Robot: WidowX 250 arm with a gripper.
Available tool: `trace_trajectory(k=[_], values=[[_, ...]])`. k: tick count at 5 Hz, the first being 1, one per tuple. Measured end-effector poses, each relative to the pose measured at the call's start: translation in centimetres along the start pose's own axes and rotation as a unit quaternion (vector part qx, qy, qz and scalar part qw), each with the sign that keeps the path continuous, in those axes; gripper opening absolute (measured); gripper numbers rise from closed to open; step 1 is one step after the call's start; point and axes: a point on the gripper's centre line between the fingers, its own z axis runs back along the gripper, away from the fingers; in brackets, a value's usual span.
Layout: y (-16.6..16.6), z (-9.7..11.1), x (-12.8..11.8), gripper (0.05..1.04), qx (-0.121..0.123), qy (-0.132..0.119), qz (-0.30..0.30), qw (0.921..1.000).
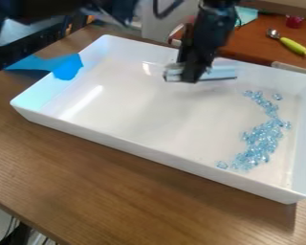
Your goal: Sweep into pile
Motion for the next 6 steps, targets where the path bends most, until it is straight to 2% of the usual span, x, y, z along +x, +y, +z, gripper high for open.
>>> trace_trajectory(k=[1, 2, 3, 4, 6], values=[[-0.2, 0.0, 0.5, 0.381, 0.011, 0.002, -0.020, 0.9997], [-0.2, -1.3, 0.7, 0.381, 0.009, 0.015, -0.022, 0.9996], [0.1, -0.8, 1.2, 0.381, 0.015, 0.006, -0.024, 0.9996], [-0.2, -1.4, 1.7, 0.381, 0.012, 0.012, -0.031, 0.9994], [-1.6, -1.0, 3.1, 0.381, 0.015, 0.009, -0.040, 0.9990]])
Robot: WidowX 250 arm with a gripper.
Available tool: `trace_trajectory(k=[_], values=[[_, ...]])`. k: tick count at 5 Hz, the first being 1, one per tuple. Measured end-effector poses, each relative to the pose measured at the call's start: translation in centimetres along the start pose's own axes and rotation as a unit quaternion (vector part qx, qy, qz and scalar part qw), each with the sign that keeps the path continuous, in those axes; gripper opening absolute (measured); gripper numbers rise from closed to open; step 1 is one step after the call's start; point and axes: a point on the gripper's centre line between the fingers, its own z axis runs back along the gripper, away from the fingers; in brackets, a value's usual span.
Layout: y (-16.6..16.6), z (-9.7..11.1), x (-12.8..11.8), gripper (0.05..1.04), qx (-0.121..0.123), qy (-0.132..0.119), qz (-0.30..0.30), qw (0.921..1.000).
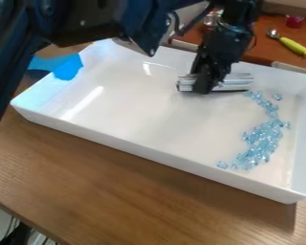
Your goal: Sweep into pile
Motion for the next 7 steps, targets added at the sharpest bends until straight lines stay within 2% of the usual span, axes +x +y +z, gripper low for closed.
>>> trace_trajectory(k=[1, 4, 6, 7], values=[[-0.6, 0.2, 1.1, 0.381, 0.010, -0.014, -0.007, 0.9998], [-4.3, 0.6, 3.8, 0.381, 0.008, -0.024, -0.043, 0.9987], [-4.9, 0.6, 3.7, 0.381, 0.008, -0.029, -0.051, 0.9983], [-6.6, 0.8, 3.6, 0.381, 0.008, -0.030, -0.071, 0.9970]])
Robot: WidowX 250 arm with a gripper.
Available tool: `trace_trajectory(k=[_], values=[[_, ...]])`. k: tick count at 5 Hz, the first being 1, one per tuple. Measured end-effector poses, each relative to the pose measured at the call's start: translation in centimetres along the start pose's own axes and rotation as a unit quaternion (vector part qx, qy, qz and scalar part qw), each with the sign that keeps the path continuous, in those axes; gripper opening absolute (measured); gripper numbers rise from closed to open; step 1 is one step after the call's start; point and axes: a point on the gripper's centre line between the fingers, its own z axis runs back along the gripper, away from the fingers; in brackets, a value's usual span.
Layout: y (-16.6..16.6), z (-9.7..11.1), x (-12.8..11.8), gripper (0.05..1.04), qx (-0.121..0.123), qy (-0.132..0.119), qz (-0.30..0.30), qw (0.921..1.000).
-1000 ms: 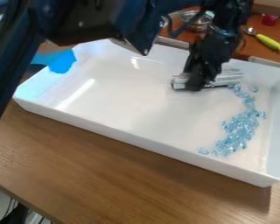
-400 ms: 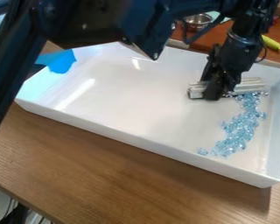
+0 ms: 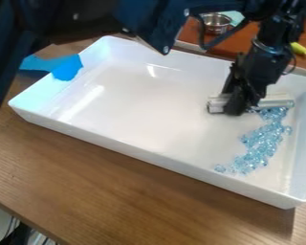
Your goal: Sweep into pile
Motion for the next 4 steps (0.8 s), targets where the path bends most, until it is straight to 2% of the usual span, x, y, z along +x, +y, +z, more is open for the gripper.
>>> trace_trajectory(k=[1, 4], values=[[-2.1, 0.3, -0.3, 0.381, -0.002, -0.003, -0.023, 0.9997], [-5.3, 0.1, -2.5, 0.381, -0.010, 0.001, -0.049, 0.9987]])
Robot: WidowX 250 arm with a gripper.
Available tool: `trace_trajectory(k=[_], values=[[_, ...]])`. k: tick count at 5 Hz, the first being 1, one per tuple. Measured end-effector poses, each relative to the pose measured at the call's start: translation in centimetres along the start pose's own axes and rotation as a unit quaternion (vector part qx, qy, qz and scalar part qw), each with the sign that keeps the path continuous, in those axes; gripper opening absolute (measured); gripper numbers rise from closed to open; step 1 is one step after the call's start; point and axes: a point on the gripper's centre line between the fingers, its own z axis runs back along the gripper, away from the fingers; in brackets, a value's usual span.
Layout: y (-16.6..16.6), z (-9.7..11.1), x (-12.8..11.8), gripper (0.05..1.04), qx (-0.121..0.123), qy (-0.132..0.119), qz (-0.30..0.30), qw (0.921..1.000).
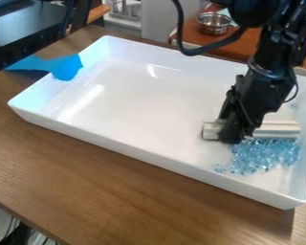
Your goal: Sweep into pile
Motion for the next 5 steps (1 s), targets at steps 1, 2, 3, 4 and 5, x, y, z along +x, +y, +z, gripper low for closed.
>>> trace_trajectory(k=[1, 2, 3, 4, 5], values=[[0.2, 0.4, -0.2, 0.381, -0.011, 0.004, 0.003, 0.9999], [3.1, 1.7, 0.3, 0.381, -0.013, -0.014, 0.026, 0.9995], [5.9, 3.1, 0.0, 0.381, -0.013, -0.024, 0.051, 0.9983], [7.6, 3.2, 0.4, 0.381, -0.012, -0.023, 0.061, 0.9978], [8.6, 1.9, 0.7, 0.381, 0.000, -0.010, 0.066, 0.9978]])
